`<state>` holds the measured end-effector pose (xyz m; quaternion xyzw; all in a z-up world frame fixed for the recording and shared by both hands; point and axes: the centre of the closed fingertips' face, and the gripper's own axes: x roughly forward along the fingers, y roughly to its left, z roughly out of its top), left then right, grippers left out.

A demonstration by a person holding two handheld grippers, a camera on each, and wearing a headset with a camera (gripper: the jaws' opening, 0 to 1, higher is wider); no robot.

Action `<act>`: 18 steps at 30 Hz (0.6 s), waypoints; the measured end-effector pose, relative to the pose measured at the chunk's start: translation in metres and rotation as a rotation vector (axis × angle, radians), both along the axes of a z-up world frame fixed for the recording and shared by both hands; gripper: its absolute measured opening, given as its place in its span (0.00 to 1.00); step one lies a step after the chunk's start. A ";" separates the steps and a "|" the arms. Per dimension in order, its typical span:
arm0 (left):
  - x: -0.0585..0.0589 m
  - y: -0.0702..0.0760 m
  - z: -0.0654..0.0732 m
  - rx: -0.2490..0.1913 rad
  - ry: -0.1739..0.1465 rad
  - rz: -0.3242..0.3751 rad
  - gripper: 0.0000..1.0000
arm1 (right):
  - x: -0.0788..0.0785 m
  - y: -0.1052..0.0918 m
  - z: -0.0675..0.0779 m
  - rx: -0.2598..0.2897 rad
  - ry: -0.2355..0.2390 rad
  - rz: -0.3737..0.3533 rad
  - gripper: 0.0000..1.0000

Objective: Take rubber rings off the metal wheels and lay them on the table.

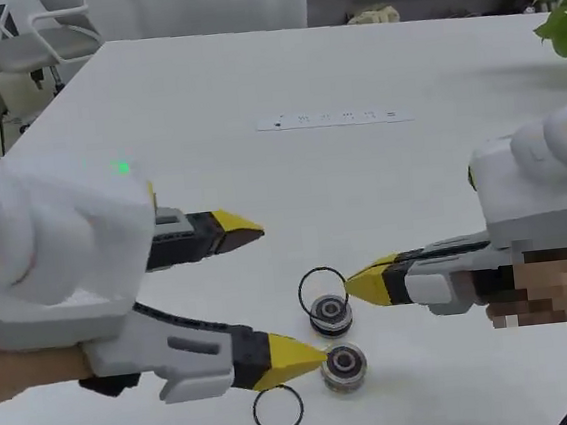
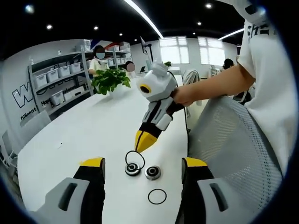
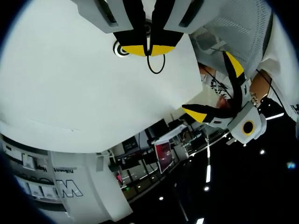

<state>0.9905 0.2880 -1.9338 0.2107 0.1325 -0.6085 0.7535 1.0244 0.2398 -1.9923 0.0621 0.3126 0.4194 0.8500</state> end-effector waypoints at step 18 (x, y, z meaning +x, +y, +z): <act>0.005 0.080 -0.006 0.022 0.009 0.236 0.74 | -0.001 0.008 0.018 0.069 -0.038 0.010 0.00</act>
